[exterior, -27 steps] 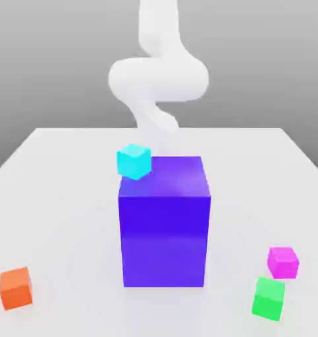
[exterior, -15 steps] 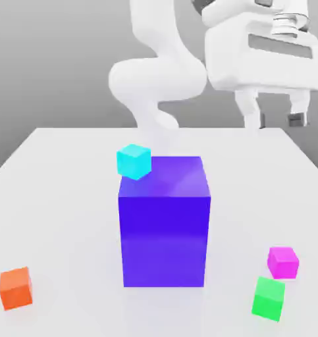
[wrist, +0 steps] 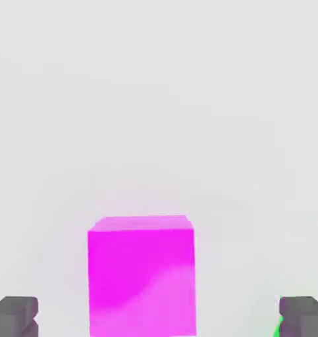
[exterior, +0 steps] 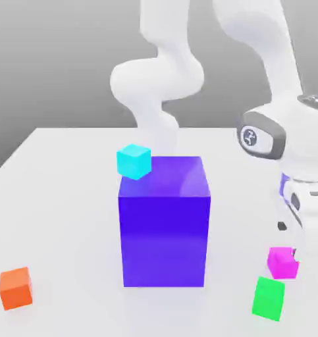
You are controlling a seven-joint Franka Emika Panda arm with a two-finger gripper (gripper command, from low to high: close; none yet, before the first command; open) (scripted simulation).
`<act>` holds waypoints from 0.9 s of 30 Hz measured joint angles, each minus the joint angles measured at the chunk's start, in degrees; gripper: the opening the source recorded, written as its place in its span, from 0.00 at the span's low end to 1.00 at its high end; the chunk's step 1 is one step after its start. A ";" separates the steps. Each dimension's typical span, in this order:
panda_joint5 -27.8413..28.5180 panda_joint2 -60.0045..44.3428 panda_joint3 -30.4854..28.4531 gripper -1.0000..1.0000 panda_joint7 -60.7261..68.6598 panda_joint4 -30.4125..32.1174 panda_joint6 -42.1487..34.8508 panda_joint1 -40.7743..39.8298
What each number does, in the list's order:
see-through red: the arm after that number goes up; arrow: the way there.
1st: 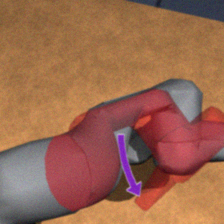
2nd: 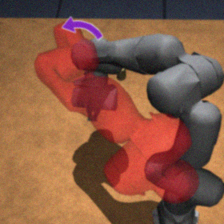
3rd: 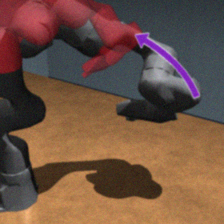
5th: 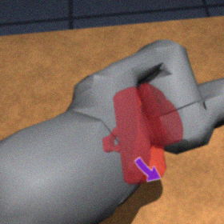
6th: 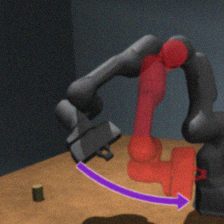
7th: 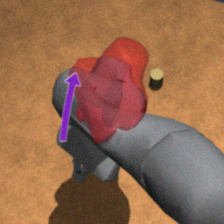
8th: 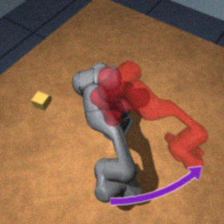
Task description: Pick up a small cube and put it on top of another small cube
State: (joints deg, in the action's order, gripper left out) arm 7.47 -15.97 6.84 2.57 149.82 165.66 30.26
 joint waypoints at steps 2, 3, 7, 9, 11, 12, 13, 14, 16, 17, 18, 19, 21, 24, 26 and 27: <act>1.30 -4.10 -1.84 0.00 -0.95 -0.79 3.27 1.59; 1.30 -4.10 -1.84 0.00 -0.95 -0.79 3.27 1.59; 1.37 -4.10 -1.83 0.00 -1.01 -0.80 3.17 1.57; 1.52 -4.60 -2.07 0.00 -1.11 -0.89 3.57 1.79; 0.34 -1.62 -0.91 0.00 -0.19 -0.27 1.20 0.90; -0.49 0.26 -0.25 0.00 0.45 0.12 -0.29 0.43; -1.40 2.24 0.36 0.00 1.13 0.53 -1.85 0.01; -2.39 4.28 0.81 0.00 1.87 0.94 -3.46 -0.23; -3.98 6.92 0.39 0.00 3.13 -0.51 -7.50 -2.06; -4.75 7.60 -0.60 0.00 3.78 -2.22 -9.87 -3.32; -5.50 8.17 -1.74 0.00 4.41 -4.10 -12.30 -4.64; -6.19 8.61 -2.88 0.00 5.00 -6.00 -14.61 -6.02; -6.38 6.28 -3.77 0.00 5.20 -7.51 -13.78 -7.00; -5.90 0.57 -4.44 0.00 4.89 -8.23 -8.81 -6.99; -5.77 -0.45 -4.54 1.00 4.79 -8.32 -7.86 -6.96; -5.77 -0.45 -4.54 1.00 4.79 -8.32 -7.86 -6.96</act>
